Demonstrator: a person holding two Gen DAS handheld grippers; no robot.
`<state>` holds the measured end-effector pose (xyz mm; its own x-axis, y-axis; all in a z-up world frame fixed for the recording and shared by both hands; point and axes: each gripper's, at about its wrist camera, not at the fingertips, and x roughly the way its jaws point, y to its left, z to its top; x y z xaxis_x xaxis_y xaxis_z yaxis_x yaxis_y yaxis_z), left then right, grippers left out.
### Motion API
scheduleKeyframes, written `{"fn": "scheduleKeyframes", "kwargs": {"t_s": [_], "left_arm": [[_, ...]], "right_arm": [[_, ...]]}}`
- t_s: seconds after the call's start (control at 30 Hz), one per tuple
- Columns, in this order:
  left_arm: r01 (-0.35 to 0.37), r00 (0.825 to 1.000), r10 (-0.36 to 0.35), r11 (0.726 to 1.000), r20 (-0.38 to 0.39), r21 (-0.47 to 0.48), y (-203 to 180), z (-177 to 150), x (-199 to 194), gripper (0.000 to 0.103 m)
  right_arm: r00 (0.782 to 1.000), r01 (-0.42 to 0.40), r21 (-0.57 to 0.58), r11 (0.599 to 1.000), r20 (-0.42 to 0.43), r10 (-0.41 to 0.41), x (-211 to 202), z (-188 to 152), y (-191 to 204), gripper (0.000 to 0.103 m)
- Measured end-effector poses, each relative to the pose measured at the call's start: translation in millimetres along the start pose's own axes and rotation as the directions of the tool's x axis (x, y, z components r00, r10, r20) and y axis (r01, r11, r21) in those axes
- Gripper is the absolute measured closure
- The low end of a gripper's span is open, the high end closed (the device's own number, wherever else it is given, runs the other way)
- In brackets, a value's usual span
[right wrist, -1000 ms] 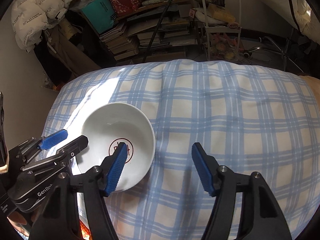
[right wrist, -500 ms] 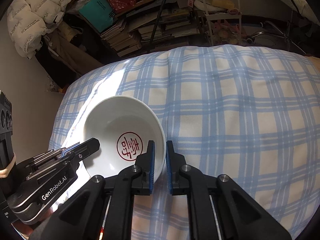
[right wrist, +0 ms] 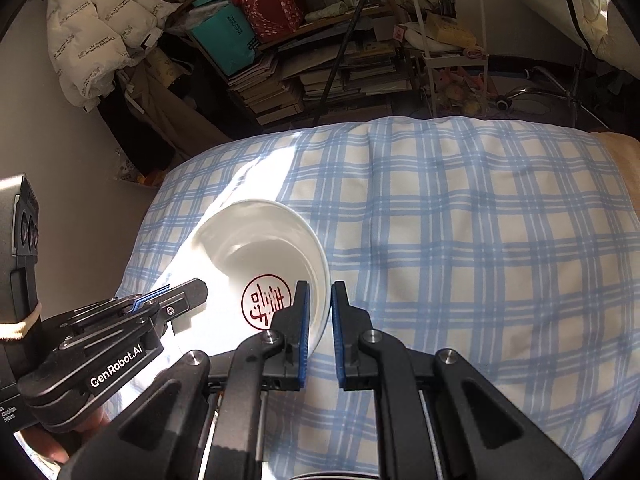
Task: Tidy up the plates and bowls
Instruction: 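Carry the second red-patterned bowl with both grippers and lower it into the nested bowls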
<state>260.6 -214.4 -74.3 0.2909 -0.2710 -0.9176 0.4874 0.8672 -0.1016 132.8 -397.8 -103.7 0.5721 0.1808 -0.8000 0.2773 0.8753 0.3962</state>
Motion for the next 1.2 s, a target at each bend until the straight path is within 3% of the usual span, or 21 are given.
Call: {"fn": "scheduleKeyframes", "kwargs": {"t_s": [0.53, 1.2], "left_arm": [[-0.024, 0.997, 0.025, 1.0, 0.074, -0.015, 13.7, -46.3, -74.5, 0.097], [-0.054, 0.996, 0.059, 0.996, 0.067, -0.069, 48.1, -112.6, -91.6, 0.095]], "right_arm": [[0.997, -0.038, -0.062, 0.997, 0.067, 0.042, -61.4, -41.6, 48.2, 0.091], [0.998, -0.06, -0.115, 0.992, 0.028, 0.064, -65.8, -96.8, 84.7, 0.091]]}}
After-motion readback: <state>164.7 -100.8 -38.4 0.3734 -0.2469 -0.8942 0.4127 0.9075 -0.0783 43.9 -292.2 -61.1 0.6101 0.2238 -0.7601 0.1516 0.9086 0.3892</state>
